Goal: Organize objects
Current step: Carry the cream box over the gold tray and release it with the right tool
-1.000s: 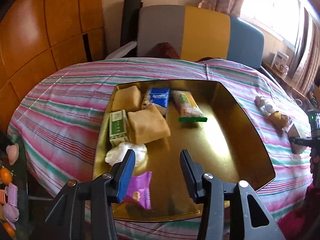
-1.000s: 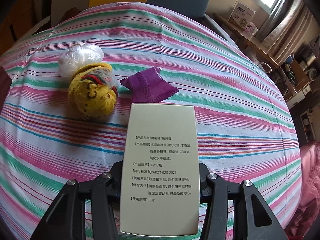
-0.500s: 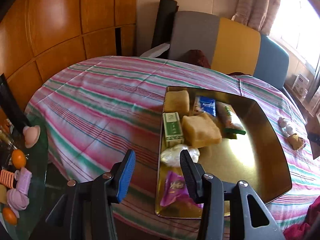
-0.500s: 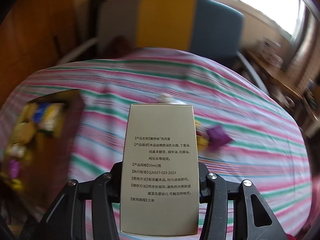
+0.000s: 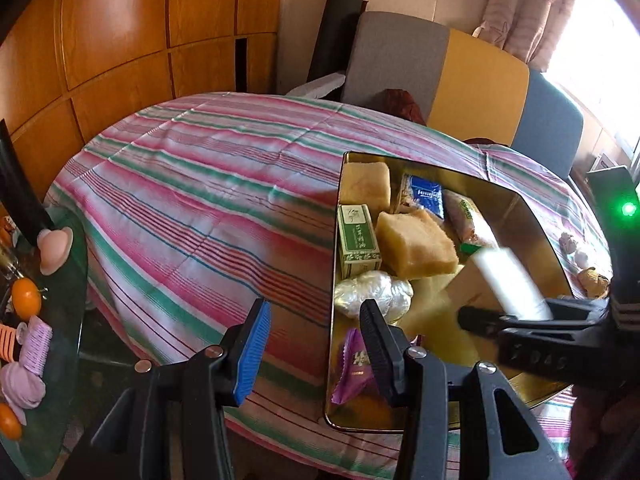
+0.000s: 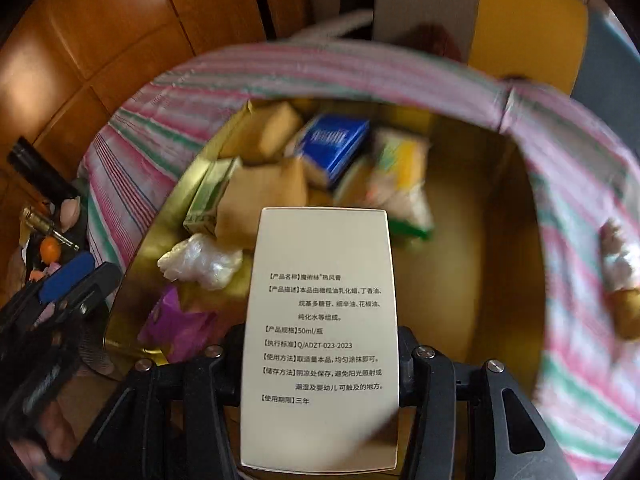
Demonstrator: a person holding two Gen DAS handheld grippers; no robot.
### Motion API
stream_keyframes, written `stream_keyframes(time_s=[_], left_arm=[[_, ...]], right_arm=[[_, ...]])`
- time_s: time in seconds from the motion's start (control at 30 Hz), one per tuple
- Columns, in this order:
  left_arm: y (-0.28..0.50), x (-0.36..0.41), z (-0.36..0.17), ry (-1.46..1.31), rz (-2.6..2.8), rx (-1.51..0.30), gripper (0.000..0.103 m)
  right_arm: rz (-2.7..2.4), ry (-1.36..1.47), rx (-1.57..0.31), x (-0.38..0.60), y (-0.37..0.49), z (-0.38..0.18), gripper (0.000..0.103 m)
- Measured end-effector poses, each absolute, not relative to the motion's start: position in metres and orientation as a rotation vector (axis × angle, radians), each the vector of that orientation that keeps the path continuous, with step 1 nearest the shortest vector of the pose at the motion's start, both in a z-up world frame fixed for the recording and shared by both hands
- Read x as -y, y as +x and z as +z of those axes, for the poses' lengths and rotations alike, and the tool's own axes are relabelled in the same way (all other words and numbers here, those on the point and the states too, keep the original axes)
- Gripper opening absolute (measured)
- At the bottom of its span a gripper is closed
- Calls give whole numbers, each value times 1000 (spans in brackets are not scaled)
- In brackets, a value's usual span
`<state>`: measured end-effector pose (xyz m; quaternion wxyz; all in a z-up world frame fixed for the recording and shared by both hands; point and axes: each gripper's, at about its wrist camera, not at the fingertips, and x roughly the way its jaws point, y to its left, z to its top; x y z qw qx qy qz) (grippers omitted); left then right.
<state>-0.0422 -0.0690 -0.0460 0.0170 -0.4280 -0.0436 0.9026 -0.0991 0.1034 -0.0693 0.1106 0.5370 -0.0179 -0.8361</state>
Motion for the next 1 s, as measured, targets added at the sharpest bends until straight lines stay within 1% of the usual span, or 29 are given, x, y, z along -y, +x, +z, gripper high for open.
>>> stream_keyframes(time_s=[0.03,0.07,0.1,0.13,0.3,0.43,0.57,0.73,0.87,1.0], left_arm=[[-43,70,-48,-1341,2804,141,47],[-44,71,-49,-1348,2803,145,47],[-44,72,-50,-1355,2805,151,47],[-44,73,-50,-1356,2808,152,47],[-42,71,-49,-1344,2811,143,47],[-40,65,-44,-1317,2810,121,47],[-36,60,-37,-1279,2817,95,47],[-32,54,-27,-1222,2835,51,47],[-28,46,-19,-1178,2836,8,47],[-26,36,-12,-1148,2818,-22,47]], right_arm=[[-2436,1595,86,-101,-100,-73,53],[-2414,1601,141,-98,-101,-78,57],[-2392,1605,187,-96,-101,-81,68],[-2365,1599,240,-95,-100,-84,73],[-2292,1575,347,-95,-92,-95,73],[-2240,1516,445,-99,-88,-94,74],[-2226,1445,499,-107,-77,-84,75],[-2324,1390,472,-121,-68,-67,77],[-2442,1359,373,-134,-60,-51,77],[-2531,1317,291,-163,-51,-35,81]])
